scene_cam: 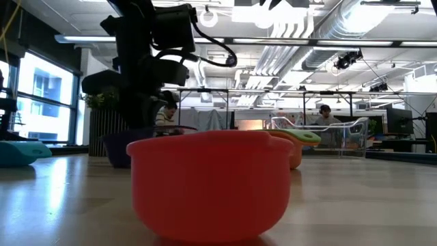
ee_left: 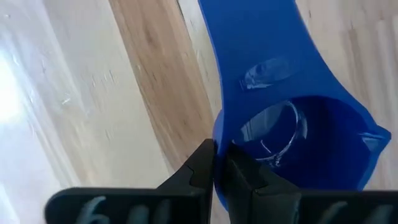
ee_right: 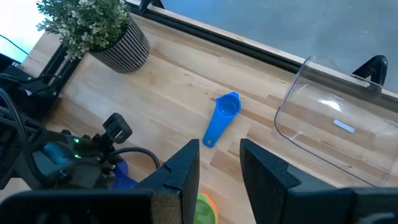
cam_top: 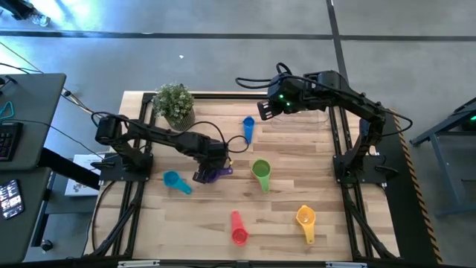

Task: Nest measuring cups in basket
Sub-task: Stack the dark blue measuring cup on top of the green measuring cup

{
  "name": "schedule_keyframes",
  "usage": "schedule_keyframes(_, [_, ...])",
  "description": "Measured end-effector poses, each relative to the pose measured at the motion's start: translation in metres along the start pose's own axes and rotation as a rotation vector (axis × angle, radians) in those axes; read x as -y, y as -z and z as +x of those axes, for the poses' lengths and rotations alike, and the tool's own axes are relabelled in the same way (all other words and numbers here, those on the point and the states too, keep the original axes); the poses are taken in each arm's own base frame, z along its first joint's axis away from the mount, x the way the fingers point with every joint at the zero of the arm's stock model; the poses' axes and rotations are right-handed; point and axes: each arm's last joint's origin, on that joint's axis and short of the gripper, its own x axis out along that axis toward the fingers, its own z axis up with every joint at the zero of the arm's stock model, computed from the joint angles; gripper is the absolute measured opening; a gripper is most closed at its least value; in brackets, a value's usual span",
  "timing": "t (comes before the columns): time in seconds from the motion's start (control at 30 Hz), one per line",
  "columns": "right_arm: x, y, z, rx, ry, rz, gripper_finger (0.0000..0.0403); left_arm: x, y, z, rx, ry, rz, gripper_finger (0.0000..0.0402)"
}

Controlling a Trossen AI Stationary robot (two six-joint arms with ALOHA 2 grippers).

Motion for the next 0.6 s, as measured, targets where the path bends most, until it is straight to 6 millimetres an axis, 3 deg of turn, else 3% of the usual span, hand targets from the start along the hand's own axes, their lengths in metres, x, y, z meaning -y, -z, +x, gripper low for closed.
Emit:
schedule_keyframes(0.37, [0.000, 0.000, 0.000, 0.000, 0.000, -0.004, 0.0108, 0.001, 0.000, -0.001, 0.017, 0.051, -0.038, 0.0073])
schedule_keyframes(0.6, [0.000, 0.000, 0.000, -0.002, -0.001, -0.015, 0.0108, -0.002, -0.007, -0.015, 0.016, 0.052, -0.048, 0.0102])
